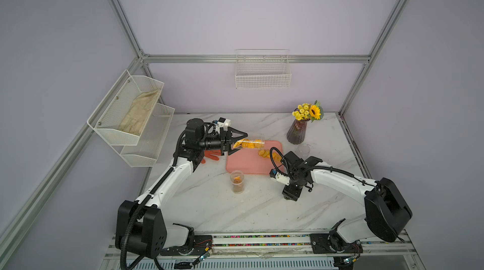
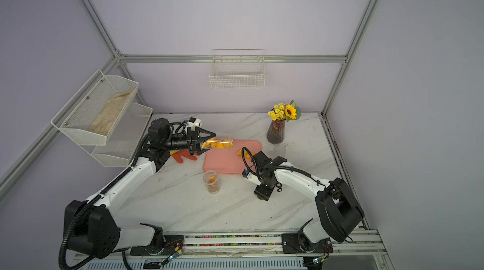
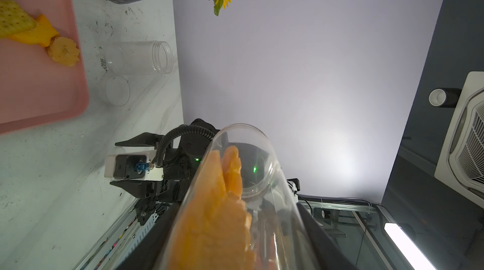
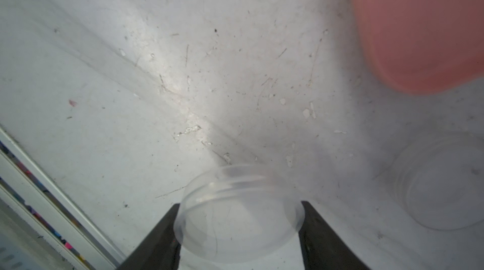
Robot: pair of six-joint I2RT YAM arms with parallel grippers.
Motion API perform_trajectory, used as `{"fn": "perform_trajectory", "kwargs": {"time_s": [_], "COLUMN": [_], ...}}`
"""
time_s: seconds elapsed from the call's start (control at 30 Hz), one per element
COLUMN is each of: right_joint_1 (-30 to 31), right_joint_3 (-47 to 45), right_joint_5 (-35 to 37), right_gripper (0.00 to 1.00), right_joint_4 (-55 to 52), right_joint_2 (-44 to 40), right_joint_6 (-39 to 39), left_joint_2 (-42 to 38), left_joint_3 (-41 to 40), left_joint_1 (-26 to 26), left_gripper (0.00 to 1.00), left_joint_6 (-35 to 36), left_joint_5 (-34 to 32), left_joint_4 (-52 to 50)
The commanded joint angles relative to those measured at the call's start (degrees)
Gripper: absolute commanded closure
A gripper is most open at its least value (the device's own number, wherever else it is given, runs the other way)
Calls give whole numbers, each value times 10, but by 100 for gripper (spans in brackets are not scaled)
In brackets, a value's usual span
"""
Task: Pour the cookies out of the jar
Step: Place the lid at the center of the board, then pour the cookies in the jar onto the tray.
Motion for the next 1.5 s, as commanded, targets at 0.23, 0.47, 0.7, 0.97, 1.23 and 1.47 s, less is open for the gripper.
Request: {"fn": "perform_trajectory", "kwargs": {"time_s": [0.23,0.47,0.7,0.97,1.23,1.47], "right_joint_1": [4,4,2,-25,-70,-72], "right_joint_3": [11,50,114,147,167,153], "right_joint_5": [26,-5,-81,-116,-159,-195], "right_gripper": [13,11,3,3,3,3], "right_joint_4": [1,-28,-18,24,86,103], "right_joint_2": [17,-62,-169,-197,-221,-216], "right_joint_6": [27,67,91,135,182,209], "left_joint_2": [-22,-23,-13,30,101,170], "left_joint_3": [-18,-25,-51,-78,-79,-67], "left_joint_1": [7,8,13,33,49,61], "left_gripper": [38,38,38,38,38,38], "left_joint_6": [29,39,81,149,195,225], "left_joint_5": [6,8,19,37,43,47], "left_joint_4": [-2,-4,-7,-11,-5,-3]}}
